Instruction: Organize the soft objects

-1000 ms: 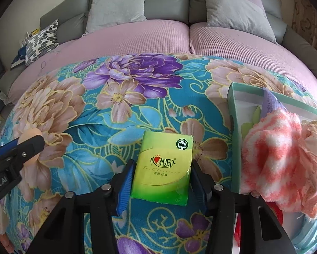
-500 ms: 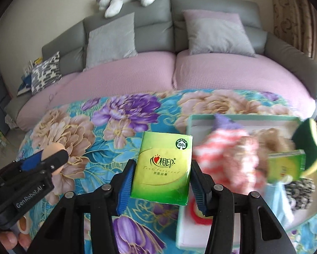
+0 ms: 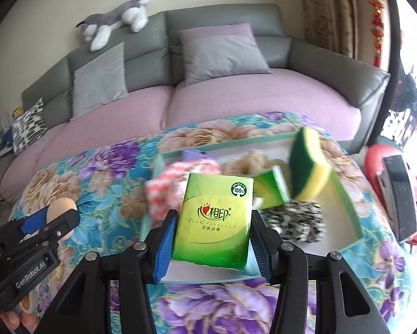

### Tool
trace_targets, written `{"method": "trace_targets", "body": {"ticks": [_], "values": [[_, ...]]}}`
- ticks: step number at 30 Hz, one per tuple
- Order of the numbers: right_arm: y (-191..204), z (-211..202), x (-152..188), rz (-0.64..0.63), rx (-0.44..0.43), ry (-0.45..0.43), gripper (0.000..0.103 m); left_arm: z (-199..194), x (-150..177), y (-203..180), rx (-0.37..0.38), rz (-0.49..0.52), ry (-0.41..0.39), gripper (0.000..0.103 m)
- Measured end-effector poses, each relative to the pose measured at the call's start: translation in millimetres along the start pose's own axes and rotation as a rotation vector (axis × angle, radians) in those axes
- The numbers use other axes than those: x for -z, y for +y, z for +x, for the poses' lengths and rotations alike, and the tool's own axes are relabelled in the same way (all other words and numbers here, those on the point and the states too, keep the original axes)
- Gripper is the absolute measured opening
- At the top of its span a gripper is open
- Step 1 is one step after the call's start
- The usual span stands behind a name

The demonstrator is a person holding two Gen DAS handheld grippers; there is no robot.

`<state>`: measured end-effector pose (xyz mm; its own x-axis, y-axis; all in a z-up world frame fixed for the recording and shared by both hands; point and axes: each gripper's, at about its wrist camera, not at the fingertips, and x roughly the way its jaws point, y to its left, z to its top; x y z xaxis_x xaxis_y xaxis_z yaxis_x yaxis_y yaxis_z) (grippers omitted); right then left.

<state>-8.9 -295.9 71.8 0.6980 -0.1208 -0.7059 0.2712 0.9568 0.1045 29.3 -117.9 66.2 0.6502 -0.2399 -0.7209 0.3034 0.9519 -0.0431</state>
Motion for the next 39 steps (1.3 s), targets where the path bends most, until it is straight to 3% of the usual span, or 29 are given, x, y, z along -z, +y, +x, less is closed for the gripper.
{"method": "trace_targets", "body": {"ticks": [6, 13, 31, 34, 36, 39], "values": [[-33, 9, 2, 0.013, 0.089, -0.002, 0.053, 18, 3, -42, 0.059, 0.063, 0.024, 0.052], [-65, 29, 10, 0.062, 0.096, 0.026, 0.053, 42, 9, -77, 0.113, 0.111, 0.052, 0.052], [-60, 55, 13, 0.049, 0.069, 0.069, 0.054, 77, 19, -87, 0.076, 0.147, 0.115, 0.053], [-59, 57, 12, 0.039, 0.081, 0.072, 0.054, 78, 19, -86, 0.065, 0.154, 0.120, 0.061], [-59, 58, 12, 0.033, 0.082, 0.078, 0.054, 77, 18, -85, 0.064, 0.153, 0.121, 0.072], [-56, 59, 12, 0.019, 0.092, 0.086, 0.061, 73, 17, -84, 0.063, 0.154, 0.119, 0.073]]}}
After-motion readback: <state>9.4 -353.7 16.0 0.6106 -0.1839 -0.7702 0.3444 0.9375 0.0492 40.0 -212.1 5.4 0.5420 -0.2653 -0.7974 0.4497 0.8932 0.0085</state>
